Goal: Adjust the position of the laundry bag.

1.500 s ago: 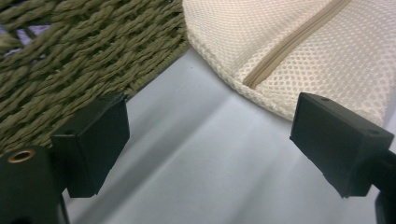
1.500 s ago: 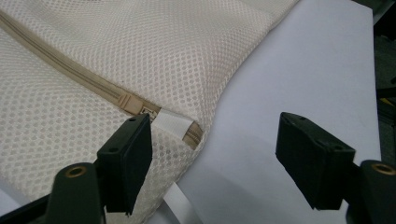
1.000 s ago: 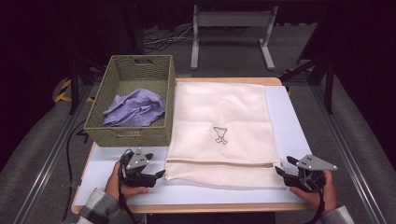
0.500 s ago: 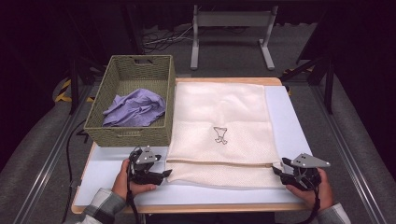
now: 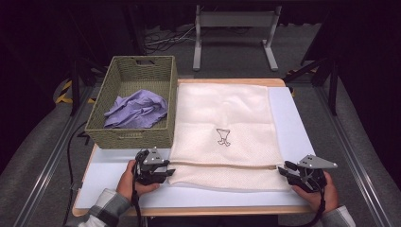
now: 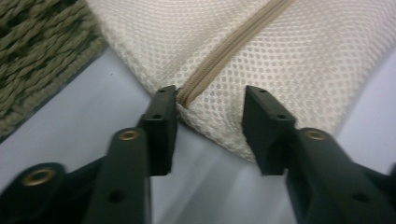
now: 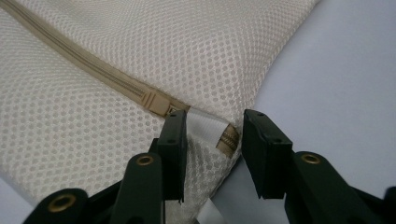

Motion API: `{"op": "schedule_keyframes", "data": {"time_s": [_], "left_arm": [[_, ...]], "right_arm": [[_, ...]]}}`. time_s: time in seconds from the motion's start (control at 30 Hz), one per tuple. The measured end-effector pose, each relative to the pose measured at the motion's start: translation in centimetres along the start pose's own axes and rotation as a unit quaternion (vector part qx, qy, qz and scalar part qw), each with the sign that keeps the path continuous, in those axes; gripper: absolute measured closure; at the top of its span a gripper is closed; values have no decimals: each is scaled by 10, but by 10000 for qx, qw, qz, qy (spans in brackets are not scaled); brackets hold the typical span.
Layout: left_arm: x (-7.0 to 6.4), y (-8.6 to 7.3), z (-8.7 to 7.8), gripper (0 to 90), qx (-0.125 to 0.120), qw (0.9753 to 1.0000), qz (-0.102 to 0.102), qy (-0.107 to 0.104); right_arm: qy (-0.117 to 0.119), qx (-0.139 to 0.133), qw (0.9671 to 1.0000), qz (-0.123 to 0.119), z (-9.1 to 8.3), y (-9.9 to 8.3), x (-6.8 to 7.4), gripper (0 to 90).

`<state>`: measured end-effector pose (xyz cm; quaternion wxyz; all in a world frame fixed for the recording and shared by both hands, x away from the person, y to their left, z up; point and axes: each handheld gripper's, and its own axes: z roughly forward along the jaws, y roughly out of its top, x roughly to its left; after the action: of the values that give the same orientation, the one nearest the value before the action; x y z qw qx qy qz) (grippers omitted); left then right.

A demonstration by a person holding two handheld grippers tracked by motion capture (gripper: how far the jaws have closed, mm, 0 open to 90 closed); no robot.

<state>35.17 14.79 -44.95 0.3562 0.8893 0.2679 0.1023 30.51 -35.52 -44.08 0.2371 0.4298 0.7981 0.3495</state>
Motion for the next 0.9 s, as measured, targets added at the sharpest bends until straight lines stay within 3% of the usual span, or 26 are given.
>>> {"op": "schedule_keyframes", "data": {"time_s": [0.13, 0.3, 0.6, 0.9], "left_arm": [[0, 0, -1, 795, 3, 10000, 29, -13], [1, 0, 0, 811, -22, 10000, 18, -28], [2, 3, 3, 813, -62, 10000, 46, -13], [3, 7, 8, 814, -117, 9999, 55, 48]], "right_arm": [[-82, 12, 10000, -50, 0, 0, 1, 692], [-247, -3, 9996, -162, 1, 1, 4, 792], [-377, -74, 9991, -153, 2, 3, 4, 813], [-449, -148, 9989, -62, 8, 10, -5, 820]]}}
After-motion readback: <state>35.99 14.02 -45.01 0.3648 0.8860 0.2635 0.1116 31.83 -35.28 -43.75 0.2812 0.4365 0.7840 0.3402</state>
